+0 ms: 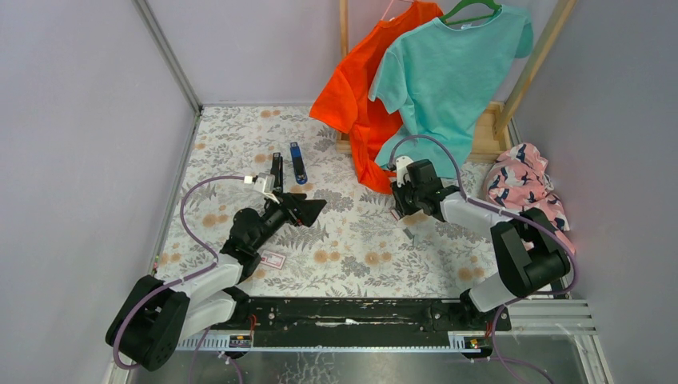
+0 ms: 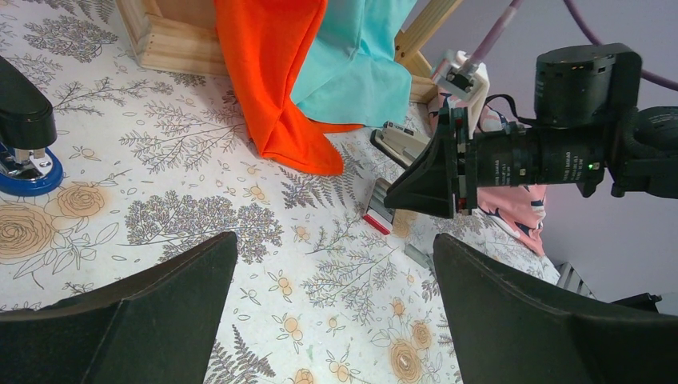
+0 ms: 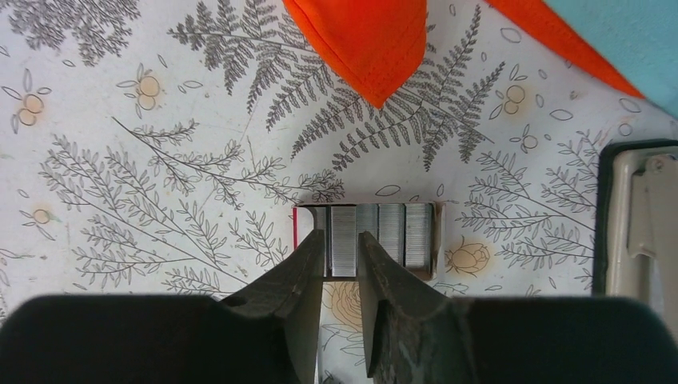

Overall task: Unload the staples from the stapler
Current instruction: Place the staple in the staple box.

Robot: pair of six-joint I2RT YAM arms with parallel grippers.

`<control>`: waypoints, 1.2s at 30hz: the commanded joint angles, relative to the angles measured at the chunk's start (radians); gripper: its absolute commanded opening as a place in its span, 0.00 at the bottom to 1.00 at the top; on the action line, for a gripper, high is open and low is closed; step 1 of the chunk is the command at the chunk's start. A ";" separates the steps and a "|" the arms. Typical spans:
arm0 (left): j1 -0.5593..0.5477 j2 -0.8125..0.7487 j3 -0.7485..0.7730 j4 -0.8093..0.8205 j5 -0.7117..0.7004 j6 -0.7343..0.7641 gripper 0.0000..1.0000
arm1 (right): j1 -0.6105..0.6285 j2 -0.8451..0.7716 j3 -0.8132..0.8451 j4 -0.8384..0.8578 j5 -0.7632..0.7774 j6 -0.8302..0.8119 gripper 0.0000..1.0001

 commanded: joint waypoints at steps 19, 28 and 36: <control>-0.003 0.046 0.000 0.121 0.025 0.001 1.00 | -0.001 0.033 0.076 -0.101 0.044 -0.077 0.00; -0.003 0.044 0.000 0.113 0.024 0.007 1.00 | 0.000 0.041 0.081 -0.100 0.051 -0.073 0.00; -0.005 0.033 -0.001 0.102 0.022 0.011 1.00 | -0.002 0.021 0.072 -0.077 0.070 -0.071 0.00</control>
